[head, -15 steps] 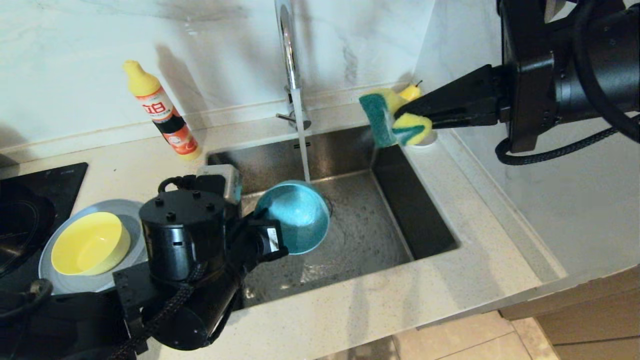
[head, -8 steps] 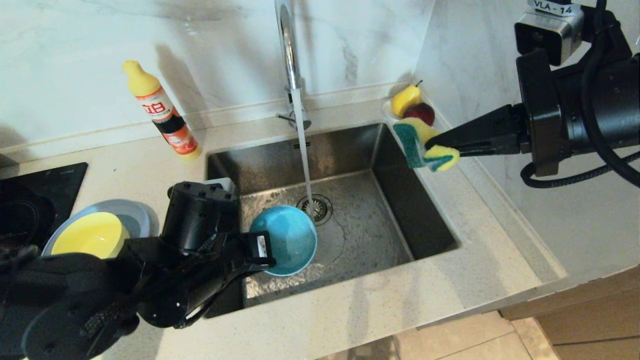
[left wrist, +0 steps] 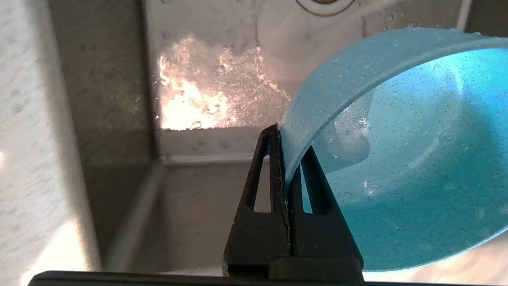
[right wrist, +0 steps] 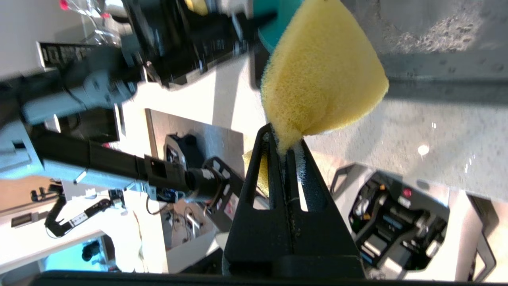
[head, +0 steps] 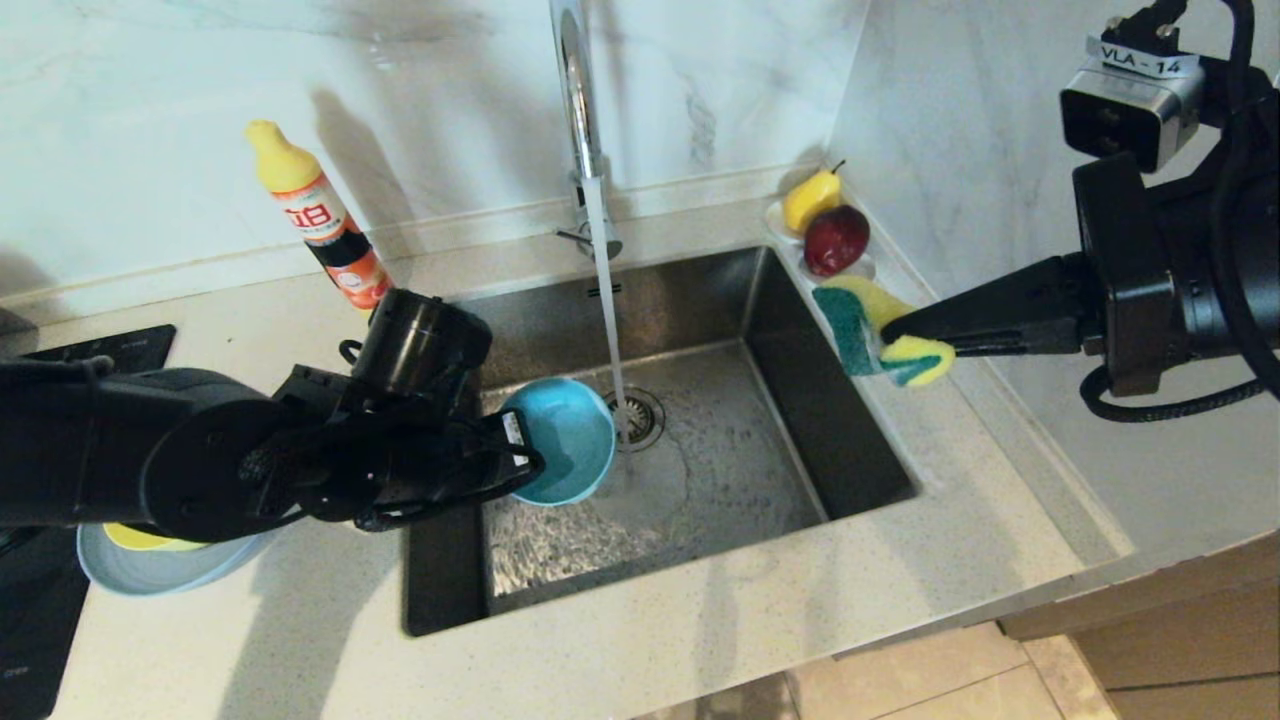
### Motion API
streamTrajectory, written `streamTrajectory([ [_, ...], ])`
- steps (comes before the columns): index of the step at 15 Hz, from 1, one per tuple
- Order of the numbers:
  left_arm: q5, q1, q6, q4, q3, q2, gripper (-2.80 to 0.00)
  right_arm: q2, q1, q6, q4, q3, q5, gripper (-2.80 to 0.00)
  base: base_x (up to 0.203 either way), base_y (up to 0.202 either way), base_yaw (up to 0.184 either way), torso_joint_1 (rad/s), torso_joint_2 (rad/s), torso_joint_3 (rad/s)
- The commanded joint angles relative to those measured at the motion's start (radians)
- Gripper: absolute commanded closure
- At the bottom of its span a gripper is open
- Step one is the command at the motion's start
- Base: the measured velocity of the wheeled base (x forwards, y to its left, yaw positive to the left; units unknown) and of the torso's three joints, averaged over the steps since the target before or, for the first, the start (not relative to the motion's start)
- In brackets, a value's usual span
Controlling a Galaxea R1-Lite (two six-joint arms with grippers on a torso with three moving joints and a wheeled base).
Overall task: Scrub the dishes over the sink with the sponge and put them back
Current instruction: Rinse the bowl
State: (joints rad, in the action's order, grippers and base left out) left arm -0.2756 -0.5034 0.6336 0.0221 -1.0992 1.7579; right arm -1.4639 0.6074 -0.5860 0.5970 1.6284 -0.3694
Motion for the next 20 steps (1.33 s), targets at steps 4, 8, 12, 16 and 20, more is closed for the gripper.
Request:
streamTrajectory([
  [4,0.040,0.005,0.055,0.045,-0.178,0.135,0.00,0.031,0.000,-0.005,-0.093,-0.130,-0.006,0.00,0.000,0.000,0.000,0.000,0.00,0.000],
  [8,0.041,0.023,0.114,0.044,-0.219,0.207,0.00,0.039,0.000,-0.005,-0.137,-0.156,-0.008,0.00,0.000,0.000,0.000,0.000,0.00,0.000],
  [12,0.046,0.058,0.133,0.038,-0.235,0.231,0.00,0.045,0.002,-0.005,-0.137,-0.153,-0.008,0.00,0.000,0.000,0.000,0.000,0.00,0.000],
  [16,0.071,0.069,0.161,0.036,-0.268,0.257,0.00,0.045,0.002,-0.005,-0.137,-0.153,-0.008,0.00,0.000,0.000,0.000,0.000,0.00,0.000],
  [20,0.090,0.068,0.163,0.043,-0.360,0.317,0.00,0.071,0.002,-0.006,-0.138,-0.185,-0.010,0.00,0.000,0.000,0.000,0.000,0.00,0.000],
])
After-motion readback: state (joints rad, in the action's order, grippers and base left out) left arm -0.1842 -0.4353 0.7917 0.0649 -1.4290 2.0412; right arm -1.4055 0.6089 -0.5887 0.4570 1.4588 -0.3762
